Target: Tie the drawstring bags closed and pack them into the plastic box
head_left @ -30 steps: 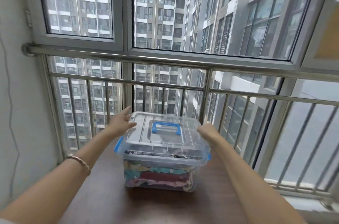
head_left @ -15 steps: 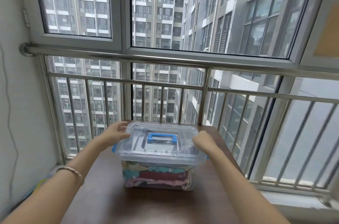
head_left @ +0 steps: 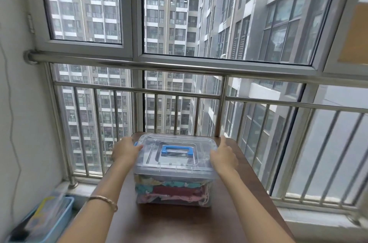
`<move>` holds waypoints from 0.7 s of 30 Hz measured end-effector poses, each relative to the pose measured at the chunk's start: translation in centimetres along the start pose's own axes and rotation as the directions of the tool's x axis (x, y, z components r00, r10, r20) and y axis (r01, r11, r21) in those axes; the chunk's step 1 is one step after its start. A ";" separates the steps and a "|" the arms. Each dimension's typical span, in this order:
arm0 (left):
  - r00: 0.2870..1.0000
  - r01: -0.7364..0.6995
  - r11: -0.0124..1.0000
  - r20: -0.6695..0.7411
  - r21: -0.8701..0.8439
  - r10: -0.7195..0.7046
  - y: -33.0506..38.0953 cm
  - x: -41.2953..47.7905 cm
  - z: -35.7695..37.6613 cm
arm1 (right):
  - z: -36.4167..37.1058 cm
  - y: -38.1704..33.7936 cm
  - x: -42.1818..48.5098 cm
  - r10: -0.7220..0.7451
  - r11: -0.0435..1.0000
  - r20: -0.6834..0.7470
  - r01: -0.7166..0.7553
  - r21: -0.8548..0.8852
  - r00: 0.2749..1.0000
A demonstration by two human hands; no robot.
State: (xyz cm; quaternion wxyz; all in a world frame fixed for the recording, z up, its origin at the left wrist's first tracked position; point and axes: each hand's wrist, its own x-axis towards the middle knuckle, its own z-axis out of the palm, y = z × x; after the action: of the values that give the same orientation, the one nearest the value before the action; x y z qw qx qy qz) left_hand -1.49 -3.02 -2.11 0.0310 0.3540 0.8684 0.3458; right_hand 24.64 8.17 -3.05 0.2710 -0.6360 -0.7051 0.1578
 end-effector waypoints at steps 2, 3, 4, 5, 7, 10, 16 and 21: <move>0.996 -0.054 0.987 -0.067 0.150 0.065 0.8 -0.7 0.4 | -0.2 -0.2 -0.3 -0.049 0.998 -0.090 0.046 -0.039 0.995; 0.992 -0.080 0.973 -0.079 0.219 0.100 1.1 -0.9 0.5 | -0.3 -0.2 -0.5 -0.075 0.995 -0.112 0.068 -0.068 0.991; 0.989 -0.096 0.959 -0.084 0.266 0.122 1.2 -1.1 0.6 | -0.3 -0.4 -0.6 -0.099 0.991 -0.119 0.088 -0.097 0.988; 0.987 -0.104 0.951 -0.089 0.290 0.135 1.3 -1.1 0.7 | -0.4 -0.5 -0.6 -0.115 0.988 -0.128 0.100 -0.119 0.985; 0.985 -0.104 0.949 -0.100 0.298 0.139 1.4 -1.2 0.6 | -0.3 -0.6 -0.6 -0.124 0.987 -0.141 0.107 -0.122 0.982; 0.983 -0.115 0.955 -0.109 0.274 0.150 1.4 -1.2 0.5 | -0.1 -0.5 -0.5 -0.111 0.990 -0.141 0.097 -0.100 0.984; 0.982 -0.084 0.977 -0.151 0.194 0.114 0.8 -1.3 0.9 | -0.4 -0.3 -0.6 -0.047 0.998 -0.113 0.043 -0.034 0.993; 0.958 -0.155 0.986 -0.234 0.069 0.167 0.0 -0.1 1.8 | -0.3 0.3 0.0 0.107 0.979 0.068 -0.117 0.165 0.992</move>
State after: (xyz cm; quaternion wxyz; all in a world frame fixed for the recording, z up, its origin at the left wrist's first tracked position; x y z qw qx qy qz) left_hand -0.89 -2.00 -3.48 -0.1107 0.3799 0.8426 0.3652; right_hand 25.11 8.19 -2.96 0.2936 -0.6446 -0.6599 0.2506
